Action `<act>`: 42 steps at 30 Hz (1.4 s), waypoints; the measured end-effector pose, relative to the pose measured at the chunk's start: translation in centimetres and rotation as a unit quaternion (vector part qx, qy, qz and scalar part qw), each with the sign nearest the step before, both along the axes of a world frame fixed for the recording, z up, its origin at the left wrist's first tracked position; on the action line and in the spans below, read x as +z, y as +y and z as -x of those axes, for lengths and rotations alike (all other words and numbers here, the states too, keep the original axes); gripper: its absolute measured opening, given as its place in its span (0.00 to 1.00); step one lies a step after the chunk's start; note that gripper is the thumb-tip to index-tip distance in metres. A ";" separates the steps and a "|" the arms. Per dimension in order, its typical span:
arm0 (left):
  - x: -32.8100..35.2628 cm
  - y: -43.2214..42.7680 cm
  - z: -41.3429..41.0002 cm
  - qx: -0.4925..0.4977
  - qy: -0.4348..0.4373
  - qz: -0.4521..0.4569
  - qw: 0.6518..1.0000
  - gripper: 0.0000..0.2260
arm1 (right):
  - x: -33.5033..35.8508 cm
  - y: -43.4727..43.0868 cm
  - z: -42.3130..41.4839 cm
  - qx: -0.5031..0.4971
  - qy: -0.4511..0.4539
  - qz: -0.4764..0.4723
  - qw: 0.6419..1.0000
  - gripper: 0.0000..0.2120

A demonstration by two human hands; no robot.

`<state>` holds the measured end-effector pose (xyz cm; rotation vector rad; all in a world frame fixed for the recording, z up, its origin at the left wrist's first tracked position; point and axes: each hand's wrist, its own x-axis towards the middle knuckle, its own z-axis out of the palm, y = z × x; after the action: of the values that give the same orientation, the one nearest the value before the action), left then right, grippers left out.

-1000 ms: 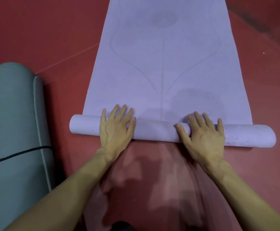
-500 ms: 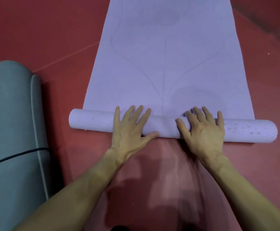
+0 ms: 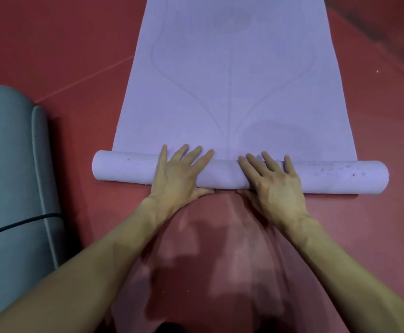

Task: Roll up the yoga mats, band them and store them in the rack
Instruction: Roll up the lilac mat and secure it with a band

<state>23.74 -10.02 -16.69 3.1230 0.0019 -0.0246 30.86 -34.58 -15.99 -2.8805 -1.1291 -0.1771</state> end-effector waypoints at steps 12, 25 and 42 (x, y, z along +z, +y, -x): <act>0.7 -1.4 5.9 -0.118 -0.028 0.036 0.992 0.37 | 2.8 -3.3 6.9 0.012 0.077 -0.008 0.997 0.34; 0.6 -2.2 8.6 -0.106 0.047 0.027 0.993 0.48 | 1.9 -4.5 10.6 -0.001 0.102 -0.028 0.994 0.35; 0.6 -5.7 13.7 -0.131 -0.133 0.060 0.981 0.26 | 3.1 -5.4 12.0 0.024 0.133 0.010 0.991 0.30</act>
<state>10.05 -15.71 -16.06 2.9553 -0.3971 0.3747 18.89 -39.94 -12.88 -2.7804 -1.1521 0.2151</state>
